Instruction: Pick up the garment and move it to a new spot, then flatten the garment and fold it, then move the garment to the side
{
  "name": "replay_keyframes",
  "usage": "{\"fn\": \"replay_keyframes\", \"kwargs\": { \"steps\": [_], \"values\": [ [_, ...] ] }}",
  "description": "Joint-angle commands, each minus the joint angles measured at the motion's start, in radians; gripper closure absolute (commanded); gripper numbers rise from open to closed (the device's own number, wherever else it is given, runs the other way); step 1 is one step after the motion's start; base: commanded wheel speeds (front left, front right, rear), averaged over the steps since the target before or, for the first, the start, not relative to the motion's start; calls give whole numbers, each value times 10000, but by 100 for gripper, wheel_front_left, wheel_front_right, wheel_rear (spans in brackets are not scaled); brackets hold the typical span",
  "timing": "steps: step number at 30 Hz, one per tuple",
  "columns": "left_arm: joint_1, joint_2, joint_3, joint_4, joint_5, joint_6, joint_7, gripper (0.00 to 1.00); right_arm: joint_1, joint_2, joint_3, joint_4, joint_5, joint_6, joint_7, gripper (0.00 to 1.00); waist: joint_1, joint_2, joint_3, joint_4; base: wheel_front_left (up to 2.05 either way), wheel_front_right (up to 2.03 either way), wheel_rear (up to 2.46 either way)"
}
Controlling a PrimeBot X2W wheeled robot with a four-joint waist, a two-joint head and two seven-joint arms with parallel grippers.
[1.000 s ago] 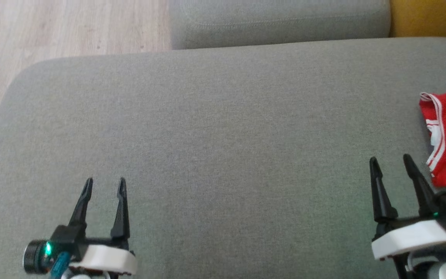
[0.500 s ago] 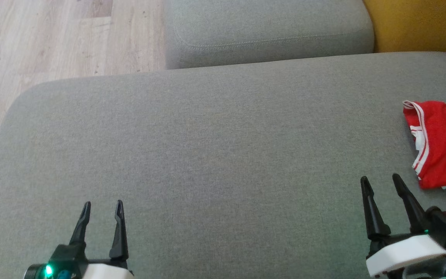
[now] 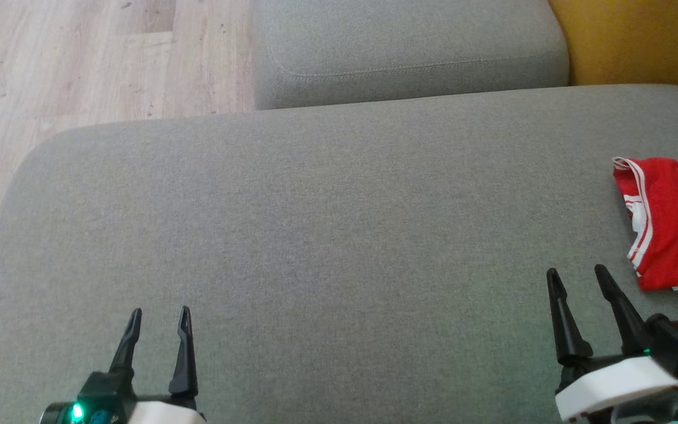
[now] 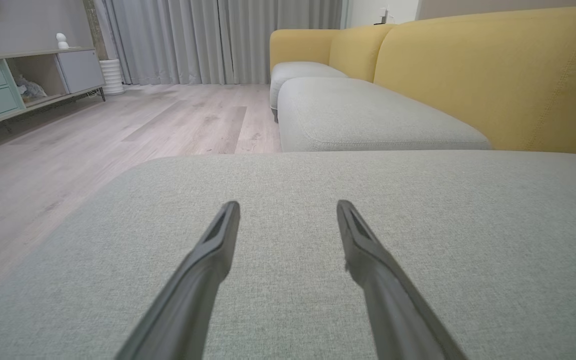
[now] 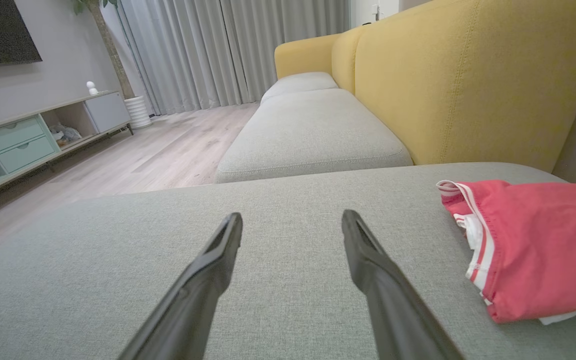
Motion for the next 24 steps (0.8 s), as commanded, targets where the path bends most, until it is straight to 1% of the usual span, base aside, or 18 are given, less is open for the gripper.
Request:
{"fn": "replay_keyframes", "kwargs": {
  "steps": [1,2,3,6,24],
  "values": [
    [-341,196,289,-263,-56,70,-23,0,-206,-59,261,-391,59,-7,16,0,0,-1,-3,7,0,0,0],
    [-344,191,288,-264,-79,57,-29,0,-211,-59,256,-390,69,-7,17,0,0,-1,-2,11,0,0,0],
    [0,-16,-22,44,-43,-8,0,100,-2,0,2,40,14,0,-1,100,0,-1,-4,12,0,0,0],
    [61,-134,-62,388,-102,-35,10,100,17,3,19,468,78,0,-15,100,0,-1,-3,14,0,0,0],
    [-210,-415,577,494,-1884,-561,401,100,-435,-142,28,946,2309,-1,-63,100,0,-1,33,48,0,0,0]
  ]
}}
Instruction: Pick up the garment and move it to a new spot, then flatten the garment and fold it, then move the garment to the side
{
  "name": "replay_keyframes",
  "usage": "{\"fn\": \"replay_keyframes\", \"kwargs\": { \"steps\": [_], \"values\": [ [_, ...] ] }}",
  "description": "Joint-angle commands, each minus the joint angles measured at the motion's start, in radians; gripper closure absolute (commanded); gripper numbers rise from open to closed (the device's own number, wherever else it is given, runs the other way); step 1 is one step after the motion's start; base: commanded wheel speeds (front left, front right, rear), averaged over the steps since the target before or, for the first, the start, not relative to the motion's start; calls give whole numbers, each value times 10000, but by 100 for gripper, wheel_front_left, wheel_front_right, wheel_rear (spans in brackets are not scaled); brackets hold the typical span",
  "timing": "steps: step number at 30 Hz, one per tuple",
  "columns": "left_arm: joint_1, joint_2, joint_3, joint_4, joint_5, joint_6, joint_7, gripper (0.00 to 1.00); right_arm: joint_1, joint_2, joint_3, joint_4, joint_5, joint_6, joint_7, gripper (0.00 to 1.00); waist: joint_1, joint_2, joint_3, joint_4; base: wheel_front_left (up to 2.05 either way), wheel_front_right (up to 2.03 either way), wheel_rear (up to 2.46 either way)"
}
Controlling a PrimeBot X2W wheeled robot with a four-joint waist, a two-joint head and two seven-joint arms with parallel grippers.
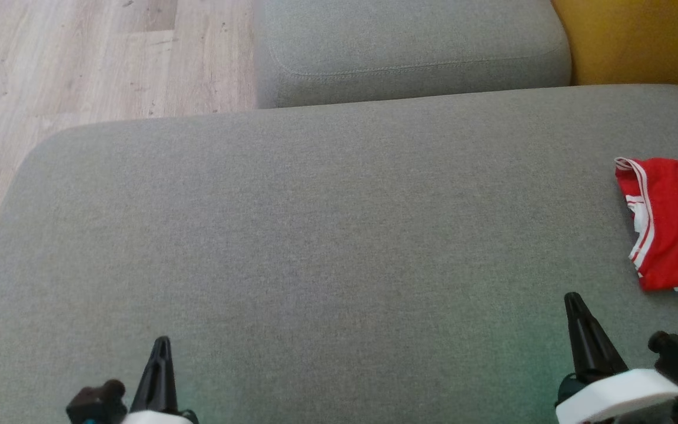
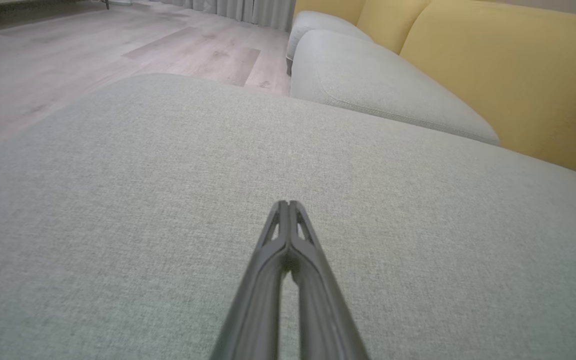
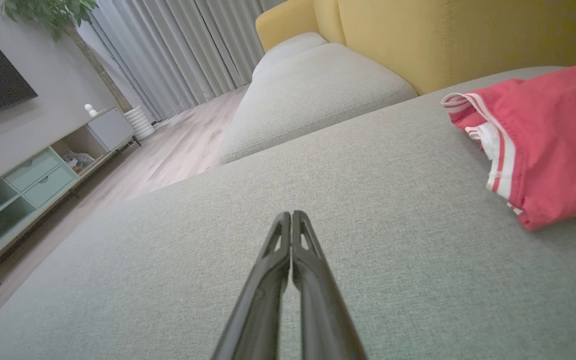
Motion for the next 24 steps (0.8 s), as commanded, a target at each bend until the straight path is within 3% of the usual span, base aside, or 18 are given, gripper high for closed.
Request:
{"fn": "replay_keyframes", "kwargs": {
  "steps": [1,24],
  "values": [
    [-538,64,369,-244,-308,-121,57,100,-561,-145,21,-212,417,-1,-63,100,-1,0,4,4,0,0,0],
    [-873,-304,1180,-124,-2450,-774,557,100,-1096,-251,-43,364,3050,-2,-63,100,-1,0,48,46,0,0,0]
  ]
}}
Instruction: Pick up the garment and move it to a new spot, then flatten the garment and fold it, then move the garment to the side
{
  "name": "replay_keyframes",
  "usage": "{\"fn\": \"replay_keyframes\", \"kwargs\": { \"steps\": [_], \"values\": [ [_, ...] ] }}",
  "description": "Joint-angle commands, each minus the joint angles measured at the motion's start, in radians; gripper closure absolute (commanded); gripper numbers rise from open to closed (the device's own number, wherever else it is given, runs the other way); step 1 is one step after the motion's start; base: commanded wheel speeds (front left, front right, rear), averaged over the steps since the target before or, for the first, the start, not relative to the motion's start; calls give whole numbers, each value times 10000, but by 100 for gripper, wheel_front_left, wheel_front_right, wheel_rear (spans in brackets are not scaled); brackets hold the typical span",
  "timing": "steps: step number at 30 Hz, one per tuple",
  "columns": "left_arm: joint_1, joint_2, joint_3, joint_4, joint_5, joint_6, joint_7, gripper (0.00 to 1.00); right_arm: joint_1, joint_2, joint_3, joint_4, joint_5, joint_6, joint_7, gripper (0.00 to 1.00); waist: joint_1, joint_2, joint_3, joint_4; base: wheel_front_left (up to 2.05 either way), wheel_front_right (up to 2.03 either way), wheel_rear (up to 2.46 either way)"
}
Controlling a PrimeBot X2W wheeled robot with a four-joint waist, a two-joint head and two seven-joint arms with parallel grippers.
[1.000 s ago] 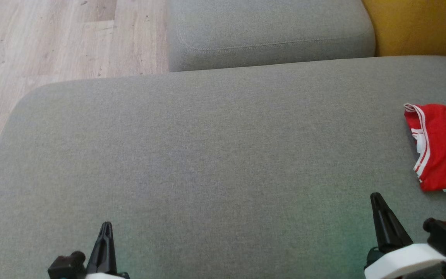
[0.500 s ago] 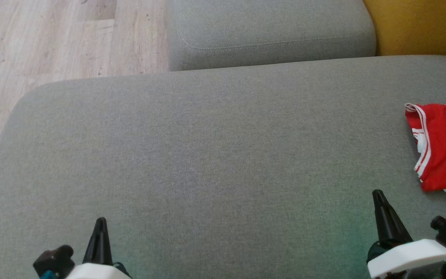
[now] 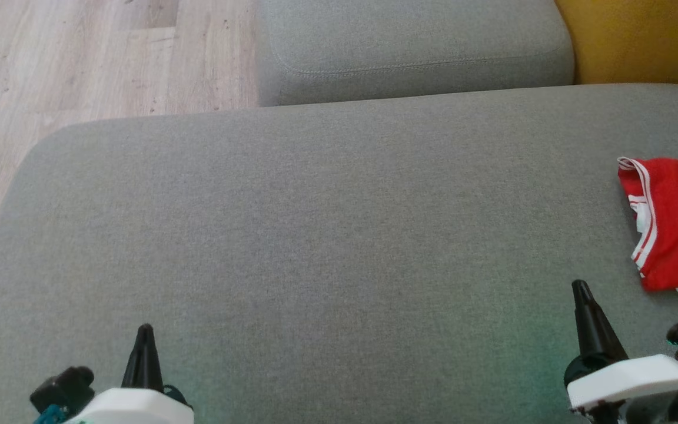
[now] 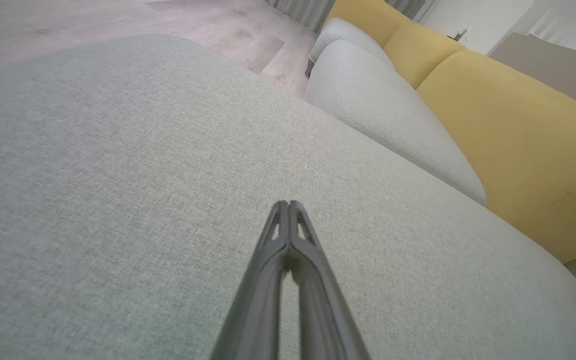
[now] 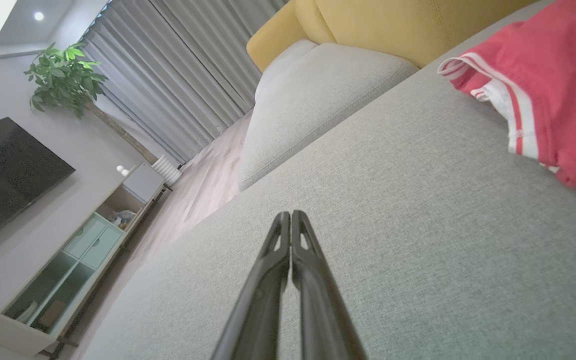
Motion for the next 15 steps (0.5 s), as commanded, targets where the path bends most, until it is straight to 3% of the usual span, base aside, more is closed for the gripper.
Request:
{"fn": "replay_keyframes", "kwargs": {
  "steps": [1,15],
  "values": [
    [-517,29,330,-239,-219,-100,53,100,-532,-220,8,-233,303,-3,-60,100,0,0,2,2,0,0,0],
    [-722,-218,862,-179,-1568,-512,385,100,-873,-261,-69,135,1947,-3,-31,100,0,0,30,29,0,0,0]
  ]
}}
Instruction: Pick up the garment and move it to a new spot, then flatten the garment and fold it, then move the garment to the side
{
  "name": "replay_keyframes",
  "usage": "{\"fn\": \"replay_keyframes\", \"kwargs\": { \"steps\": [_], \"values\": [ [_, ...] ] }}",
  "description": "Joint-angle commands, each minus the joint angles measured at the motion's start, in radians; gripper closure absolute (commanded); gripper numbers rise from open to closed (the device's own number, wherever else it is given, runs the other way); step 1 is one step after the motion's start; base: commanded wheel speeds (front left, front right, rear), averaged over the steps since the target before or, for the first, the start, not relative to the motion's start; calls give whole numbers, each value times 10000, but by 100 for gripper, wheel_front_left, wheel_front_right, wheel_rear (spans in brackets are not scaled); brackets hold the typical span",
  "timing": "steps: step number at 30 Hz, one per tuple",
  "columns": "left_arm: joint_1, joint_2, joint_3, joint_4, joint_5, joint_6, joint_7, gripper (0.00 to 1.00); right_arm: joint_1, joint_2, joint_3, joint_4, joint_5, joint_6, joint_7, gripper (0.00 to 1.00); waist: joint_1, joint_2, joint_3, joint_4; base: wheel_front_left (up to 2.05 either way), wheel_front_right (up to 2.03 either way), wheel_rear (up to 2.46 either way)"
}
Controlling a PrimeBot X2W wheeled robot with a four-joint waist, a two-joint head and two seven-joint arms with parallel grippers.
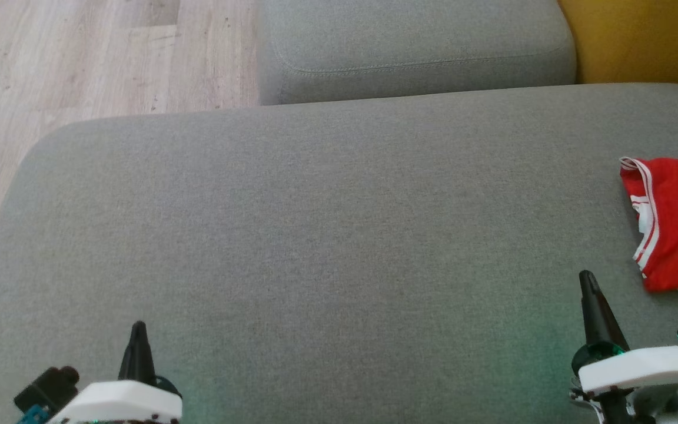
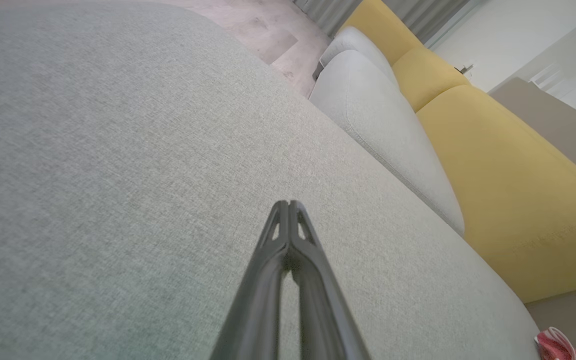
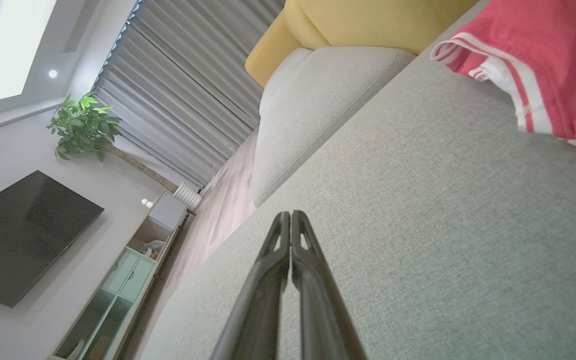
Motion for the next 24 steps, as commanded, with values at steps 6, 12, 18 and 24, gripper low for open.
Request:
{"fn": "replay_keyframes", "kwargs": {
  "steps": [6,12,18,24],
  "values": [
    [-673,-30,565,-244,-714,-255,171,100,-621,-259,-26,-87,884,-4,-13,100,-1,0,12,12,0,0,0],
    [-762,-139,798,-216,-1288,-431,317,100,-768,-269,-69,72,1581,-4,8,100,-1,0,24,24,0,0,0],
    [-867,-268,1071,-182,-1957,-637,488,100,-940,-279,-123,258,2390,-5,35,100,-1,0,38,37,0,0,0],
    [-941,-360,1268,-157,-2433,-784,612,100,-1063,-284,-164,390,2966,-5,56,100,-1,0,48,46,0,0,0]
  ]
}}
